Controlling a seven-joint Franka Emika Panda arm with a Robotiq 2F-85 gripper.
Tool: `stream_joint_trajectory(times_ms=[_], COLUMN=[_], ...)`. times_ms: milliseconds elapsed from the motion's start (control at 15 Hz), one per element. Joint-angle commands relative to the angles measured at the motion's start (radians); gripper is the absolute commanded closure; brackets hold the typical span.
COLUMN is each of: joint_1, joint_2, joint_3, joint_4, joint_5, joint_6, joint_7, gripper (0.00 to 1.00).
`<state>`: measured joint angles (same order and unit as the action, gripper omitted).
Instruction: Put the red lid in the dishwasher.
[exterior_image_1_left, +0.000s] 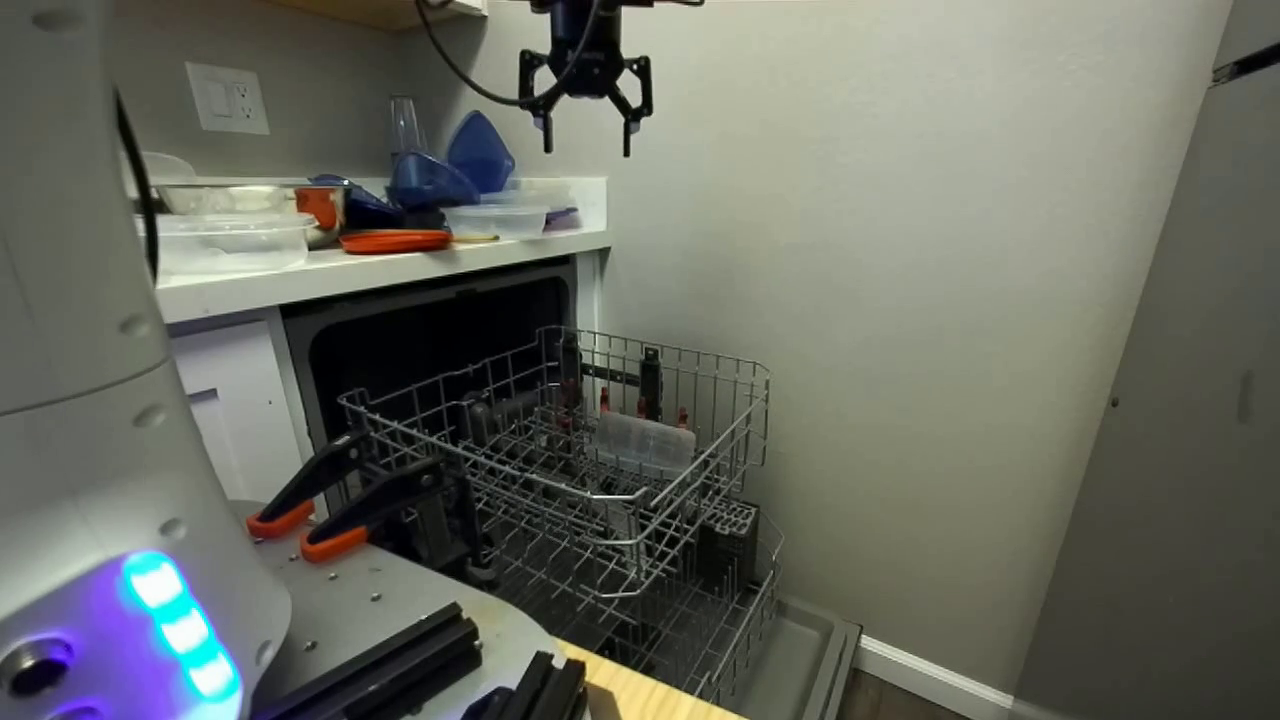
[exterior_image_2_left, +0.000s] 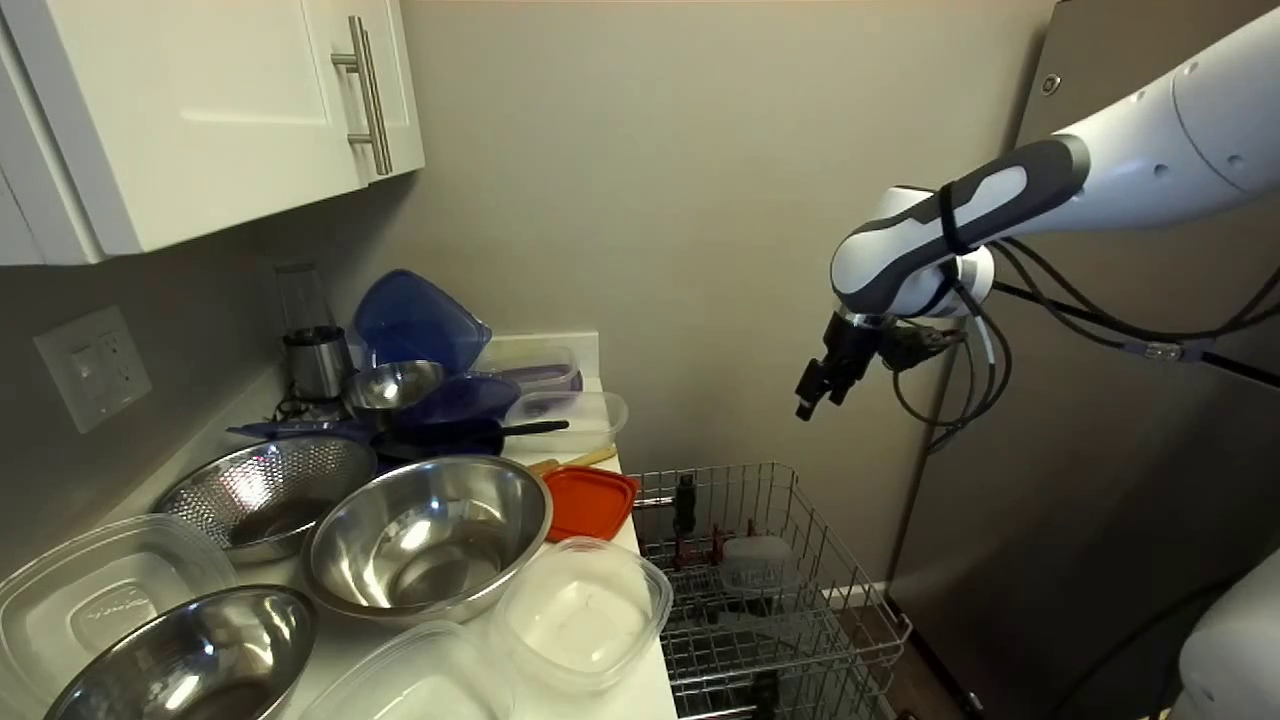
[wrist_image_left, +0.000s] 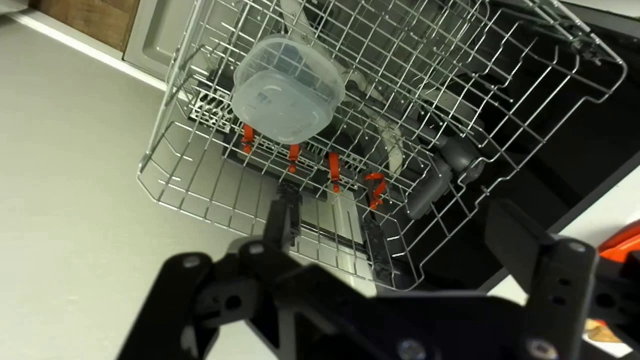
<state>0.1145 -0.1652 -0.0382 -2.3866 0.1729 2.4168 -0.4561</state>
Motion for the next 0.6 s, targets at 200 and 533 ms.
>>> stream_joint_trajectory(times_ms=[200, 533], joint_1=[0.075, 0.12], joint_2=[0.077, 0.131], joint_3=[0.092, 0.143], joint_4=[0.045, 0.116], joint_5=[0.074, 0.264], joint_6=[0.091, 0.058], joint_7=[-0.027, -0.091], gripper=[0.0, 0.0])
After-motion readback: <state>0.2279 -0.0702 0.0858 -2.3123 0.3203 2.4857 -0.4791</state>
